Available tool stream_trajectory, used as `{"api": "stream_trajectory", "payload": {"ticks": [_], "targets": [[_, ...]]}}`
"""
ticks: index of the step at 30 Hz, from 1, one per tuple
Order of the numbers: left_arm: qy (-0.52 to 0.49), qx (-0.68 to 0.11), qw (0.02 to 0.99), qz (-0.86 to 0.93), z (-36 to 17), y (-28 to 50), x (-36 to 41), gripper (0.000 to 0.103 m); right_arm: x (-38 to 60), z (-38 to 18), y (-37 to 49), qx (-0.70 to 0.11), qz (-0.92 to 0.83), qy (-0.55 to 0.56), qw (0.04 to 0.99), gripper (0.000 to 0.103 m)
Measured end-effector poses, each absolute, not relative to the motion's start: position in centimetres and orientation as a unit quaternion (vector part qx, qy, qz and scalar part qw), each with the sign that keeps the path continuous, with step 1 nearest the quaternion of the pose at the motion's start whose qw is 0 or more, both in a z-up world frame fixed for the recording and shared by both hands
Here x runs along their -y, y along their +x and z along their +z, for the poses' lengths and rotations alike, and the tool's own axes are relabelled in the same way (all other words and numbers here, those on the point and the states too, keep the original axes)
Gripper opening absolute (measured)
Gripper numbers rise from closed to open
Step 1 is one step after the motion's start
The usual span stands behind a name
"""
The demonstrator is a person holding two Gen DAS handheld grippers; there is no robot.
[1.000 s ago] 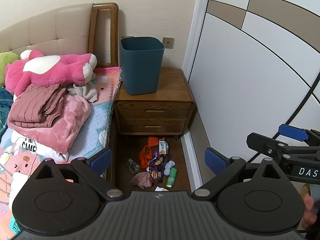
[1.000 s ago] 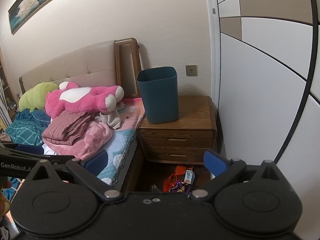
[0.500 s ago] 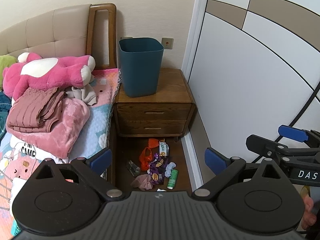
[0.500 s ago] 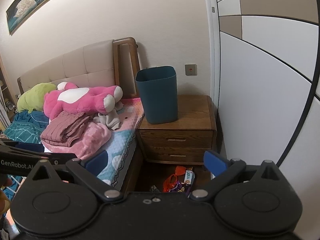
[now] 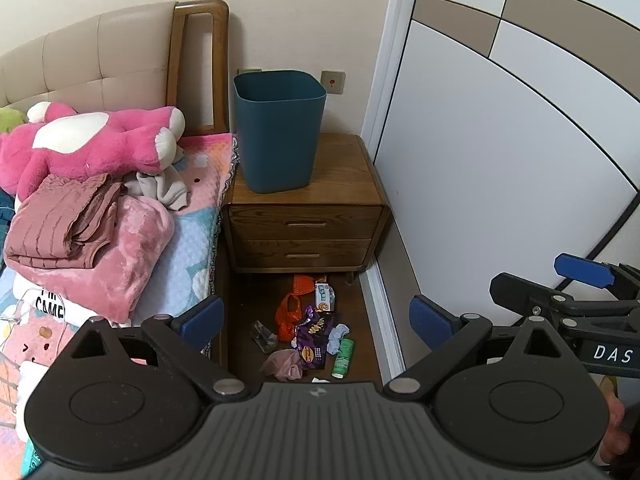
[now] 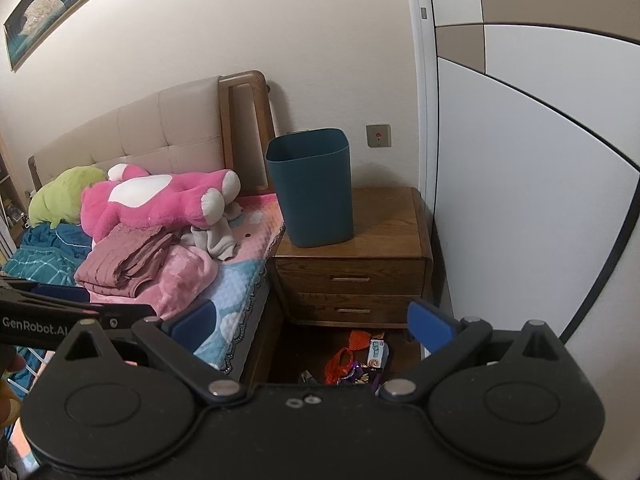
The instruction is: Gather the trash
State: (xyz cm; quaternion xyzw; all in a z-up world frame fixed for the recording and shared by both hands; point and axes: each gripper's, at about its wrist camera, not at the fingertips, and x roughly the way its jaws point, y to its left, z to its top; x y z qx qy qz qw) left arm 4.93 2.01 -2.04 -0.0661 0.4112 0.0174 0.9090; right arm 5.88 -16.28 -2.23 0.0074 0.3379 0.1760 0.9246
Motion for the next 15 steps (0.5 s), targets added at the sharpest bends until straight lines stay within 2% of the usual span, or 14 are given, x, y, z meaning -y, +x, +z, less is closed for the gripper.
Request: {"api": "stream_trajectory", "payload": {"ticks": [15], "targets": [[-0.078,-0.427,0.901,-0.007,-4.0,11.4,-6.8,0.100,13.4,-3.5,10.3,-0.343,0.173,0.008,0.923,0.102]]}}
